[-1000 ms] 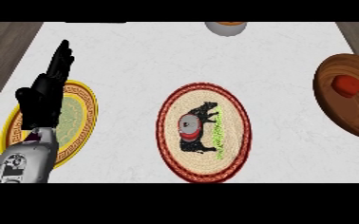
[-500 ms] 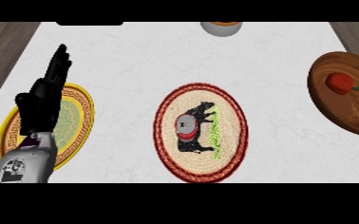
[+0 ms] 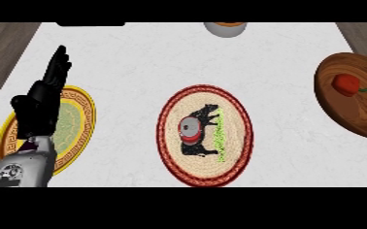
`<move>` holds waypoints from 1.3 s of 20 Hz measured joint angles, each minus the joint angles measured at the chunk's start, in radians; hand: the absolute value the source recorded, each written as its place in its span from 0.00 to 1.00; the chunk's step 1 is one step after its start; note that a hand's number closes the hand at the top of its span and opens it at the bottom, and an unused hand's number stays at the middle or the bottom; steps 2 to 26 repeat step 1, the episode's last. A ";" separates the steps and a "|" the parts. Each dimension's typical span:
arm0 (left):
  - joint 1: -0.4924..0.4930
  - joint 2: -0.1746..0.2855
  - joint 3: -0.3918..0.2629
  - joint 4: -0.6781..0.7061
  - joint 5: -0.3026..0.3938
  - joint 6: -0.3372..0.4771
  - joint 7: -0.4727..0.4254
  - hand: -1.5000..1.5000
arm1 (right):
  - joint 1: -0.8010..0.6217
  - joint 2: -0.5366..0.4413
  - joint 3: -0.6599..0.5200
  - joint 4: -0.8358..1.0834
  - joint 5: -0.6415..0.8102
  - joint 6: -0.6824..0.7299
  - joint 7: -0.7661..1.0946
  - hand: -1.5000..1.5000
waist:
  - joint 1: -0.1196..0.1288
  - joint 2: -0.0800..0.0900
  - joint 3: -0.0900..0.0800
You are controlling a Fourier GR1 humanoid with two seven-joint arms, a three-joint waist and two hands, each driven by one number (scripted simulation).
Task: Pick the bell pepper from the placemat and place it in the bowl
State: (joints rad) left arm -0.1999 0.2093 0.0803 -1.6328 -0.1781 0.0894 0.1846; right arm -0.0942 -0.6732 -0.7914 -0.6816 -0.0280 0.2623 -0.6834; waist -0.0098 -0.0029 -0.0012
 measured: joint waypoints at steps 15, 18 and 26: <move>-0.010 0.005 0.008 0.009 0.004 -0.008 0.003 0.50 | 0.014 0.002 0.003 -0.010 -0.007 0.003 0.001 0.00 | 0.001 0.001 0.000; -0.010 0.005 0.008 0.009 0.004 -0.008 0.003 0.50 | 0.014 0.002 0.003 -0.010 -0.007 0.003 0.001 0.00 | 0.001 0.001 0.000; -0.010 0.005 0.008 0.009 0.004 -0.008 0.003 0.50 | 0.014 0.002 0.003 -0.010 -0.007 0.003 0.001 0.00 | 0.001 0.001 0.000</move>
